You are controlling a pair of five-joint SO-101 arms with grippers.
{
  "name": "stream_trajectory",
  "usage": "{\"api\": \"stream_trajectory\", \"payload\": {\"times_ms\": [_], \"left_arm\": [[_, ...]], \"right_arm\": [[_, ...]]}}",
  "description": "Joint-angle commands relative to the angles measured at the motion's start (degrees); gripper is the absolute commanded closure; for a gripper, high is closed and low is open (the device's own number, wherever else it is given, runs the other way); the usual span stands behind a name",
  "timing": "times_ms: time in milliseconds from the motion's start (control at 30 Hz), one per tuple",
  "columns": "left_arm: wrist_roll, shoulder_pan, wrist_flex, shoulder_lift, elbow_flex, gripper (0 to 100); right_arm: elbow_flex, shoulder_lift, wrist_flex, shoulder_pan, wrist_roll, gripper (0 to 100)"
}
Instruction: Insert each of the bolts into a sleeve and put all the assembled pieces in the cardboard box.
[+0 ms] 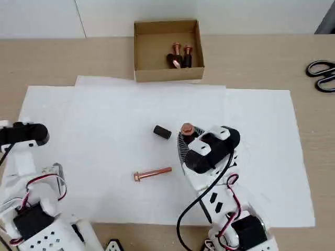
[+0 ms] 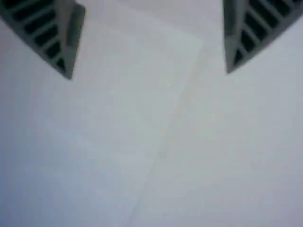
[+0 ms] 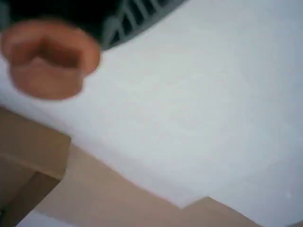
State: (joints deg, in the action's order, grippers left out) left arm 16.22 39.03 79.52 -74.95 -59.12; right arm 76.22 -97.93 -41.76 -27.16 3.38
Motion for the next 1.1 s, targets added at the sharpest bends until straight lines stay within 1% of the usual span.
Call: {"api": "stream_trajectory", "payload": {"times_ms": [0, 200, 400, 633, 833, 1067], "left_arm": [[0.44, 0.18, 0.79, -0.53, 0.13, 80], [0.44, 0.18, -0.62, -0.53, -0.31, 80], [0.44, 0.44, -0.26, -0.53, -0.40, 80], [0.26, 0.44, 0.44, -0.53, -0.40, 80], [0.26, 0.44, 0.53, -0.53, -0.40, 80], [0.26, 0.44, 0.53, -0.53, -0.48, 80]], "right_arm": [[-12.66, 8.48, 0.13, 2.95, 0.88, 99.5], [-36.48, 32.66, -0.31, 10.24, -0.88, 99.5], [-59.08, 56.40, -0.31, 10.77, -0.97, 99.5], [-81.14, 82.33, 0.57, 10.68, -1.41, 99.5], [-93.80, 102.11, 9.45, 11.21, -1.32, 99.5], [-103.30, 120.04, 19.65, 10.86, -1.32, 99.5]]}}
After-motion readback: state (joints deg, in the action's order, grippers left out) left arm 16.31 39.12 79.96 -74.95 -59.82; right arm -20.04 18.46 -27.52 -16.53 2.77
